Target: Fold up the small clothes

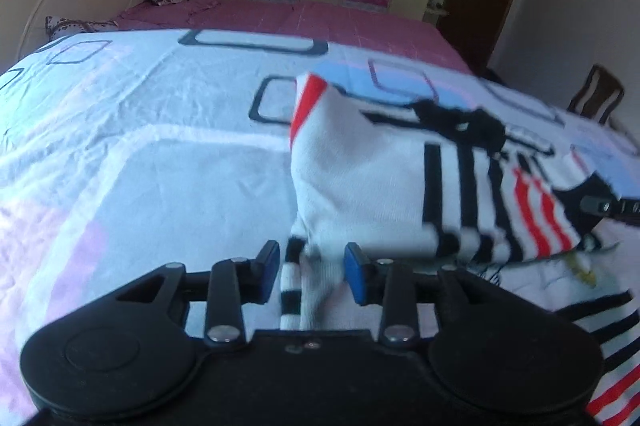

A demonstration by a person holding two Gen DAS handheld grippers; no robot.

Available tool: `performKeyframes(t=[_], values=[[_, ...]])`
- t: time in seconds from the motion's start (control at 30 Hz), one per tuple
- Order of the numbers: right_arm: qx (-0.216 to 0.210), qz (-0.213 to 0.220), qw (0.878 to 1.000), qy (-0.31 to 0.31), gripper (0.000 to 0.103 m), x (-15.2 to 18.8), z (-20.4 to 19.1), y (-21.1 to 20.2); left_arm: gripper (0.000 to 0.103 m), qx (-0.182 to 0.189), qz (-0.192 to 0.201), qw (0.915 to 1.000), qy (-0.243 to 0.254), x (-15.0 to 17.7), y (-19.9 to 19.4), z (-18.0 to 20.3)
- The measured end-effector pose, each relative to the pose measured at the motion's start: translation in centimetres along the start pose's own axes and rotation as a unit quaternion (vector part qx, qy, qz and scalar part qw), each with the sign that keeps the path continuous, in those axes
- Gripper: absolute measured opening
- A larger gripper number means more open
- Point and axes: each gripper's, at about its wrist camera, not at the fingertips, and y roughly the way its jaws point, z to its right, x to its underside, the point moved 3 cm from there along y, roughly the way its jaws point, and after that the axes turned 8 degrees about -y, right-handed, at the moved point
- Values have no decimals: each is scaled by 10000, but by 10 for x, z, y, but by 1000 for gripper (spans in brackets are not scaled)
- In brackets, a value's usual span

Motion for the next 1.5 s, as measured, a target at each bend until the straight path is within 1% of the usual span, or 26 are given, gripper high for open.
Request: performKeyframes(t=[0.03, 0.07, 0.1, 0.13, 0.17, 0.37, 0.43, 0.47, 0.5, 0.53, 0.57, 0.7, 0.77, 0.83, 0.87, 0.9, 0.97, 1.0, 1.07, 1.13, 1.2, 1.27, 1.37, 1.43, 1.47, 1.5], values=[[-15, -7, 10000, 76, 12, -2, 2, 2, 38, 2, 38, 10000, -55, -4, -2, -1], [44, 17, 9999, 139, 27, -5, 6, 3, 39, 16, 61, 9999, -94, -9, -2, -1], [97, 77, 9998, 183, 53, -7, 8, 1, 39, 34, 83, 9999, -132, -13, -2, 0], [132, 146, 9996, 210, 60, -8, 10, -1, 40, 55, 110, 9998, -146, -18, 1, 2], [113, 176, 9996, 192, 60, -9, 11, -1, 40, 53, 128, 9998, -124, -23, 4, 4], [324, -301, 9985, 336, 60, -3, 26, 22, 40, 7, 87, 9998, -166, -48, 47, 11], [256, -392, 9980, 420, 60, 1, 27, 26, 40, -46, 75, 9997, -231, -55, 63, 9], [207, -404, 9980, 433, 50, 3, 26, 27, 40, -40, 67, 9996, -266, -57, 69, 8], [129, -408, 9982, 420, 24, 3, 24, 28, 39, -59, 55, 9995, -308, -59, 76, 7], [73, -410, 9983, 416, 13, 3, 22, 29, 39, -64, 29, 9993, -358, -63, 85, 6], [36, -392, 9984, 413, 10, 2, 21, 29, 38, -48, 11, 9992, -406, -66, 91, 5], [30, -191, 9998, 23, 7, -5, 10, 26, 36, 83, -10, 9980, -633, -77, 113, 0], [55, 33, 9998, -192, 7, -11, 3, 21, 30, 104, 27, 9978, -655, -81, 120, -1], [143, 261, 9986, -447, 7, -16, -2, 15, 21, 13, 139, 9975, -693, -82, 123, -3], [234, 357, 9973, -590, 6, -17, -2, 13, 19, -66, 213, 9970, -743, -82, 125, -5], [371, 343, 9965, -671, 6, -14, 1, 15, 19, -124, 253, 9964, -797, -83, 127, -7], [440, -186, 9978, -462, 6, -2, 15, 38, 19, -181, 281, 9952, -918, -82, 132, -13], [380, -305, 9982, -336, 6, 7, 20, 46, 19, -194, 300, 9951, -917, -81, 134, -13], [426, -257, 9975, -500, 6, 5, 16, 45, 21, -275, 378, 9953, -843, -81, 135, -10], [460, -265, 9970, -568, 6, 1, 13, 45, 27, -332, 435, 9942, -929, -82, 137, -13], [511, -76, 9972, -540, 7, -5, 13, 37, 31, -369, 454, 9926, -1067, -84, 133, -15], [554, 213, 9968, -534, 8, -11, 11, 25, 32, -455, 599, 9924, -970, -86, 122, -12], [501, 307, 9963, -627, 10, -19, 5, 24, 29, -409, 834, 9929, -741, -88, 101, -3], [584, 319, 9955, -676, 32, -21, 4, 26, 31, -349, 928, 9936, -533, -88, 89, 6], [670, 340, 9950, -657, 63, -21, 5, 26, 31, -329, 947, 9938, -472, -88, 85, 10], [760, 404, 9942, -648, 70, -20, 7, 24, 31, -275, 941, 9943, -418, -87, 82, 14]])
